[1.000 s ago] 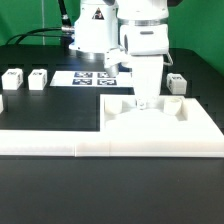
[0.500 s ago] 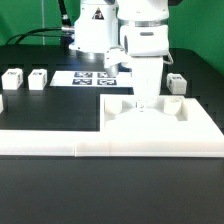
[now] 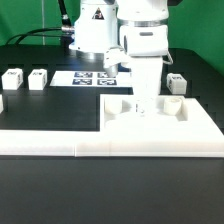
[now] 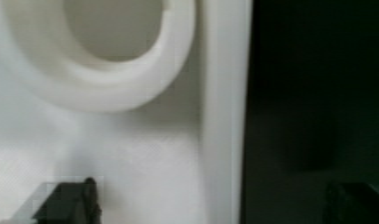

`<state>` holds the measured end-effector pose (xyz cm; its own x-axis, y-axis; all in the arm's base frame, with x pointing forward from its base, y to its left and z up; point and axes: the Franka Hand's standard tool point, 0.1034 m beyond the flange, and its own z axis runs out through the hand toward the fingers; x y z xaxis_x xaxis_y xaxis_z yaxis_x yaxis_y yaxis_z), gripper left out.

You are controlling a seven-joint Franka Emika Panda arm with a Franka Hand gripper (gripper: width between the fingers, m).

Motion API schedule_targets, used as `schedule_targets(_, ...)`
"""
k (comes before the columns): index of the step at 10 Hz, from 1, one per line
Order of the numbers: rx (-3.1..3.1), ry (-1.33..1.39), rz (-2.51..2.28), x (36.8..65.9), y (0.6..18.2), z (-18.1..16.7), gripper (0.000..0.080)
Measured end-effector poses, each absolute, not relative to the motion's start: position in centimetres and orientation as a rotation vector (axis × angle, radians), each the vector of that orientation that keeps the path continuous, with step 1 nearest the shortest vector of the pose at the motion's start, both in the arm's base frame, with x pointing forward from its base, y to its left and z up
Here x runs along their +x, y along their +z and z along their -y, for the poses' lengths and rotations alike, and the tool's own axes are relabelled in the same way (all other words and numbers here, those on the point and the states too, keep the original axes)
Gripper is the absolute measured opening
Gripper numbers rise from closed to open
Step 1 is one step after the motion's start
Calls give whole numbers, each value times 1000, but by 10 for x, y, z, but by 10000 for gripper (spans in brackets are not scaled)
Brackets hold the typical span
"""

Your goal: Assemble square table

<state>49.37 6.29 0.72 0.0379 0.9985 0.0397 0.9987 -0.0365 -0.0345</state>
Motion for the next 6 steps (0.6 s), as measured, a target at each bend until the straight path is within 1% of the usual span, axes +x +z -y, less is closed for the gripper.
schedule_targets(5,-2226,-7,2142,494,7,-62,649)
schedule_targets(6,-2263,-11,2109,494,11,-64,649)
